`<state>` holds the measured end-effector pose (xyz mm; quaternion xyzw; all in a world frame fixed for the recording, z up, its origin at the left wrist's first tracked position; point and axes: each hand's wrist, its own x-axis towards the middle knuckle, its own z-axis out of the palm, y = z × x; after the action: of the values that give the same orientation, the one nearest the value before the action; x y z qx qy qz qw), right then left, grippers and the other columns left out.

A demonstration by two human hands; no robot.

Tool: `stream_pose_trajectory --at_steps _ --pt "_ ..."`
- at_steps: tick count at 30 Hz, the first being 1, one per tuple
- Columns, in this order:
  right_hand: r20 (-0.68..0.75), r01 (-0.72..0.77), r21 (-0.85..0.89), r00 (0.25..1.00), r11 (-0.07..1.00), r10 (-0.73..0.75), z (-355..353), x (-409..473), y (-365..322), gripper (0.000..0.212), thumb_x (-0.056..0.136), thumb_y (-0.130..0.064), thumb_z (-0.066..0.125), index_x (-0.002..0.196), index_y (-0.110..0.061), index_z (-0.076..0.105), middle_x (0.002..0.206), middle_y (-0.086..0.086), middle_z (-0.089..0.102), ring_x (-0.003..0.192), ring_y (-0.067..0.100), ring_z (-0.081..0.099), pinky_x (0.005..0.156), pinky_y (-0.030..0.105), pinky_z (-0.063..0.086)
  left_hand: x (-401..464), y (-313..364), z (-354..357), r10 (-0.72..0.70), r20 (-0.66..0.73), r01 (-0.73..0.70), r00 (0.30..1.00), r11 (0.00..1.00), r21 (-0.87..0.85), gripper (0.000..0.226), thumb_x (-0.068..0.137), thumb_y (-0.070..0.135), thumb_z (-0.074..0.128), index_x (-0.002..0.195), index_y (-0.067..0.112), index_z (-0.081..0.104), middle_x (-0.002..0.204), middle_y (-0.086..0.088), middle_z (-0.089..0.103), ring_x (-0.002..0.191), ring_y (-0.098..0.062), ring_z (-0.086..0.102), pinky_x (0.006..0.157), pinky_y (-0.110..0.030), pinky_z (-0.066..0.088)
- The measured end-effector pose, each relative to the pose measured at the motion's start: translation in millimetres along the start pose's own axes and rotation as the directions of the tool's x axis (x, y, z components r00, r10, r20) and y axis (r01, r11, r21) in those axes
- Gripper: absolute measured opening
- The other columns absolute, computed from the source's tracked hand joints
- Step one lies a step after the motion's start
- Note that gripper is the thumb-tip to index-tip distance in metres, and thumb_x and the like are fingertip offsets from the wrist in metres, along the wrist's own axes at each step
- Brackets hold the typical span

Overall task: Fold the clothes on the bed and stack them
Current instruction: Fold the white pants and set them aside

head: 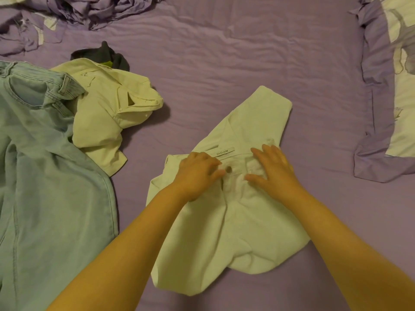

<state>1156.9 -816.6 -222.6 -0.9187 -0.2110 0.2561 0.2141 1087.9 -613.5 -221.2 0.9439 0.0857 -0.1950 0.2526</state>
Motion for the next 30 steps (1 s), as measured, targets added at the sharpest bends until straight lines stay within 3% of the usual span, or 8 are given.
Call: stream_pose_trajectory --at_steps 4,8,13,18,21,23,26,30 --pt "0.101 0.004 -0.295 0.994 0.955 0.028 16.5 0.6 25.4 0.053 0.102 -0.035 0.033 0.15 -0.035 0.01 0.159 0.001 -0.008 0.145 0.019 -0.013 0.116 0.038 0.003 -5.7 -29.2 17.5 -0.197 0.007 0.194 0.98 0.97 0.147 0.071 0.091 0.051 0.052 0.15 0.028 0.02 0.158 -0.008 0.013 0.146 -0.029 0.004 0.118 -0.05 0.008" --pt "-0.04 -0.093 -0.14 0.995 0.986 0.088 23.9 8.6 38.4 0.069 0.097 -0.043 0.043 0.15 -0.032 0.001 0.159 0.002 -0.011 0.146 0.023 -0.009 0.117 0.042 0.008 -9.8 -49.2 37.7 -0.413 -0.158 0.42 0.897 0.908 0.01 0.103 0.075 0.064 0.064 0.151 0.024 0.008 0.159 -0.013 -0.004 0.146 -0.033 -0.003 0.115 -0.054 0.012" --pt "-0.068 -0.131 0.243 0.986 0.961 0.152 21.4 23.3 42.1 0.1 0.077 -0.045 0.072 0.15 -0.027 0.007 0.151 0.007 0.025 0.137 0.026 0.029 0.108 0.043 0.033 -5.6 -68.0 40.0 -0.631 -0.143 0.478 0.763 0.699 -0.532 0.118 0.064 0.054 0.079 0.15 0.018 0.007 0.147 -0.013 0.038 0.132 -0.036 0.038 0.106 -0.05 0.036" --pt "0.0 -0.345 0.538 0.912 0.769 0.41 -2.0 17.9 41.5 0.08 0.083 -0.033 0.07 0.147 -0.01 0.028 0.145 0.007 0.04 0.128 0.025 0.043 0.1 0.036 0.035 -17.6 -72.7 19.4 -0.744 -0.107 0.446 0.66 0.502 -0.741 0.09 0.077 0.028 0.079 0.147 0.009 0.026 0.135 -0.013 0.052 0.121 -0.032 0.052 0.099 -0.047 0.045" --pt "0.142 -0.378 0.624 0.915 0.684 0.377 -24.0 8.1 39.9 0.052 0.077 -0.032 0.075 0.122 -0.011 0.058 0.115 0.006 0.064 0.096 0.022 0.062 0.081 0.035 0.051 -35.1 -60.1 -2.0 -0.689 0.087 0.469 0.72 0.39 -0.792 0.04 0.08 0.029 0.076 0.108 0.004 0.064 0.101 -0.013 0.069 0.086 -0.03 0.067 0.072 -0.044 0.058" --pt "0.271 -0.408 0.673 0.912 0.617 0.308 -40.6 -5.6 31.7 0.049 0.07 -0.033 0.078 0.113 -0.012 0.064 0.105 0.006 0.071 0.094 0.025 0.067 0.086 0.041 0.053 -49.4 -48.3 -19.3 -0.596 0.155 0.439 0.788 0.368 -0.819 0.02 0.083 0.025 0.073 0.094 0.009 0.068 0.087 -0.008 0.071 0.075 -0.023 0.068 0.058 -0.033 0.055" --pt "0.352 -0.415 0.757 0.91 0.505 0.219 -67.3 -29.7 12.8 0.052 0.068 -0.038 0.074 0.112 -0.012 0.065 0.102 0.007 0.073 0.098 0.026 0.068 0.093 0.042 0.05 -70.6 -28.3 -48.6 -0.486 0.099 0.315 0.868 0.386 -0.867 0.02 0.088 0.023 0.067 0.102 0.009 0.067 0.097 -0.009 0.072 0.085 -0.022 0.069 0.06 -0.027 0.054" --pt "0.231 -0.304 0.866 0.948 0.397 0.221 -112.9 -60.8 -11.3 0.037 0.084 -0.032 0.065 0.114 -0.01 0.065 0.106 0.01 0.071 0.101 0.028 0.067 0.094 0.042 0.049 -98.7 8.0 -103.0 -0.431 -0.04 0.168 0.901 0.435 -0.884 0.015 0.095 0.026 0.056 0.103 0.016 0.063 0.101 -0.003 0.068 0.091 -0.018 0.064 0.069 -0.025 0.052"
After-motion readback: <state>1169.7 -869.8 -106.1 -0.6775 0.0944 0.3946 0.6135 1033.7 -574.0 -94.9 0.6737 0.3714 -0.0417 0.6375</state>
